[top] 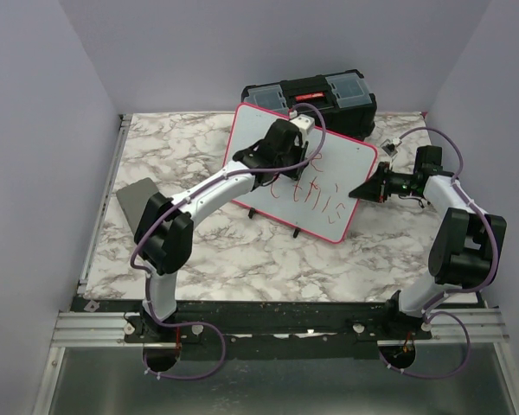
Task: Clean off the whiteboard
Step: Erase the whiteboard at the whiteboard stand.
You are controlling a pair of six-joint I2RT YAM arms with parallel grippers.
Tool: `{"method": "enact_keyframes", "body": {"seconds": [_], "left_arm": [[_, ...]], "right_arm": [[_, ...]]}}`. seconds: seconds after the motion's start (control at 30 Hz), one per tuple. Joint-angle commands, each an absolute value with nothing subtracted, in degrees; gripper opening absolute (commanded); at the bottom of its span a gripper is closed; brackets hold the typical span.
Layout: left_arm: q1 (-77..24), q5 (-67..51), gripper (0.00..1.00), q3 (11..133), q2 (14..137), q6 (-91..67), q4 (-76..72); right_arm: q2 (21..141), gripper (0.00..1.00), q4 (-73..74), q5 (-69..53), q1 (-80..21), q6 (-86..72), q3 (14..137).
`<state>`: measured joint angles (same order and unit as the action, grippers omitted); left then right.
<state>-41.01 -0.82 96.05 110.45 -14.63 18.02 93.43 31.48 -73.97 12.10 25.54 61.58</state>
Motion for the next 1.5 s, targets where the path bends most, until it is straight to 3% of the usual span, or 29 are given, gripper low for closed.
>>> {"method": "enact_keyframes", "body": {"seconds": [0.0, 0.33, 0.63, 0.87, 1.23, 1.47], "left_arm": [[-41.4, 1.4, 0.0, 94.4, 112.5, -14.4, 20.5], [-40.8, 2.1, 0.0, 114.1, 120.0, -13.6, 26.6], [-41.5, -3.9, 0.0, 108.3, 118.2, -14.7, 21.3], [-41.3, -0.6, 0.0, 95.9, 113.5, -13.9, 18.5], [-40.5, 2.6, 0.0, 115.4, 118.8, -15.4, 26.0], [-41.5, 0.4, 0.0, 117.5, 120.2, -15.6, 24.4]], "right_arm": [[91.8, 0.01, 30.5, -78.0, 11.7, 28.8, 62.5], [91.4, 0.01, 30.9, -77.7, 11.6, 28.8, 62.6], [91.3, 0.01, 31.4, -78.0, 11.7, 29.4, 62.8], [92.0, 0.01, 32.1, -78.0, 11.7, 30.1, 63.1], [91.7, 0.01, 33.0, -78.2, 11.6, 30.8, 63.3], [91.8, 0.01, 33.1, -78.3, 11.7, 30.9, 63.3]]}}
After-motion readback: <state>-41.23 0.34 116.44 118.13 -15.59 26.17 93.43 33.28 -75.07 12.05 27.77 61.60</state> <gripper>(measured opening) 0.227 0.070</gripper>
